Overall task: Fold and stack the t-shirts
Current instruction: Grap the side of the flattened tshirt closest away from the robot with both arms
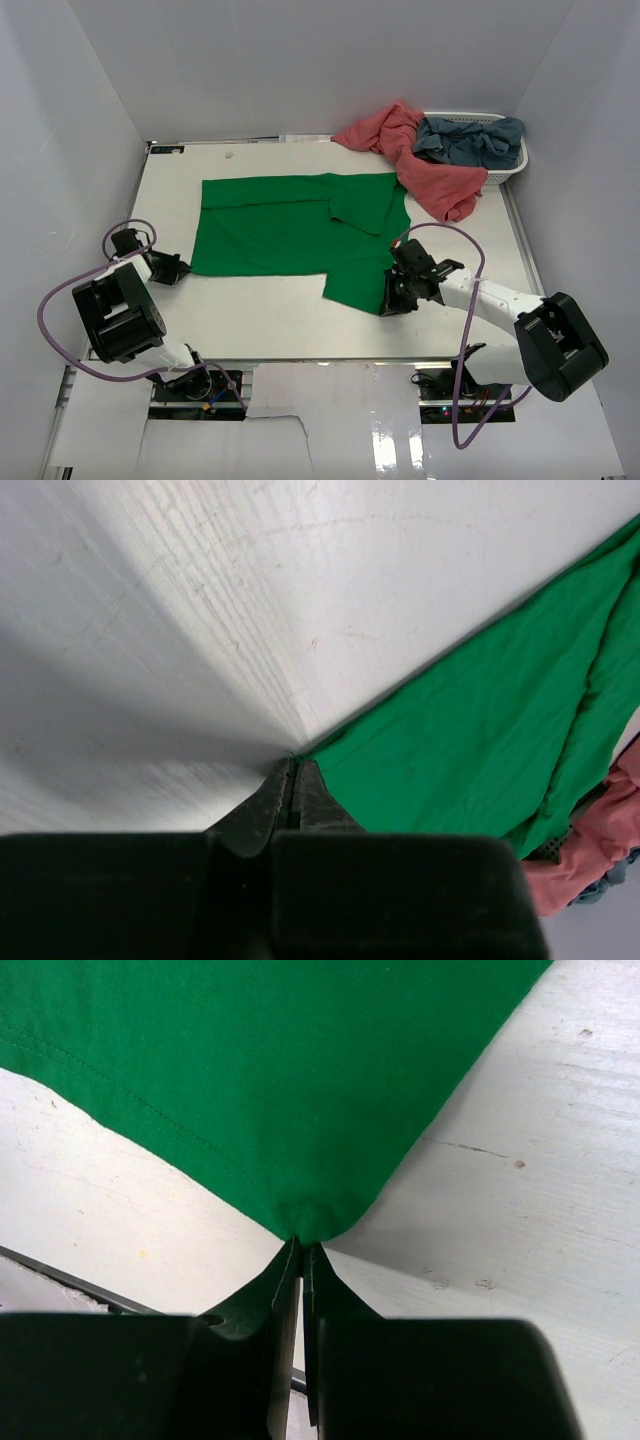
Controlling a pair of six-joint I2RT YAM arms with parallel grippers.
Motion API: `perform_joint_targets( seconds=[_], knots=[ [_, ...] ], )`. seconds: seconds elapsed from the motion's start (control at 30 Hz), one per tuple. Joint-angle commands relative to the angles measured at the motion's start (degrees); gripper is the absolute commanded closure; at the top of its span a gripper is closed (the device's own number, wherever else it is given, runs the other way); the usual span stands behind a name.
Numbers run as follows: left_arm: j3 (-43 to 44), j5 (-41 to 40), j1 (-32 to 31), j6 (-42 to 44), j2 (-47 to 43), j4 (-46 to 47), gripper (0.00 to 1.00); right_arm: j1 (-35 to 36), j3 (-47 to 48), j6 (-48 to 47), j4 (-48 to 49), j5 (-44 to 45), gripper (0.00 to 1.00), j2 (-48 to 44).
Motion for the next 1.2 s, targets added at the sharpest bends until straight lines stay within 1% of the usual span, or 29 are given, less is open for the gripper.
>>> perform_joint_targets(
  seconds=[0.0, 0.17, 0.33, 0.6, 0.7, 0.9, 1.0, 1.17],
  knots=[
    [-0.68, -1.93, 0.40, 1.31, 1.48, -0.97, 1.00, 0.24, 2.73, -0.78, -1.60, -0.78, 0.92, -1.80],
    [-1.65, 0.36, 0.49, 2.28, -1.15, -2.55, 1.00, 0.33, 4.76, -1.22, -6.33, -1.04, 0.92, -4.16],
    [-2.17, -0.43, 0.49, 3.95, -6.77, -5.45, 1.00, 0.33, 5.29, -0.95, -9.85, -2.36, 0.92, -7.85],
    [-2.87, -0.60, 0.49, 5.44, -13.62, -10.20, 1.00, 1.38, 1.69, 0.97, -12.50, -4.82, 0.92, -11.64],
    [-3.58, -1.39, 0.49, 5.97, -14.77, -11.34, 1.00, 3.31, 0.72, 2.38, -13.11, -5.17, 0.92, -12.61],
    [-4.63, -1.84, 1.63, 7.29, -14.95, -12.57, 1.00, 5.77, 0.28, 4.58, -15.04, -4.30, 0.92, -14.63],
    [-4.46, 0.53, 3.56, 7.55, -13.99, -12.66, 1.00, 5.95, -0.16, 4.93, -16.01, -3.94, 0.92, -15.77],
    [-3.76, 1.94, 6.29, 8.52, -11.79, -13.02, 1.00, 5.95, 1.59, 5.29, -18.21, -1.92, 0.92, -17.35]
  ],
)
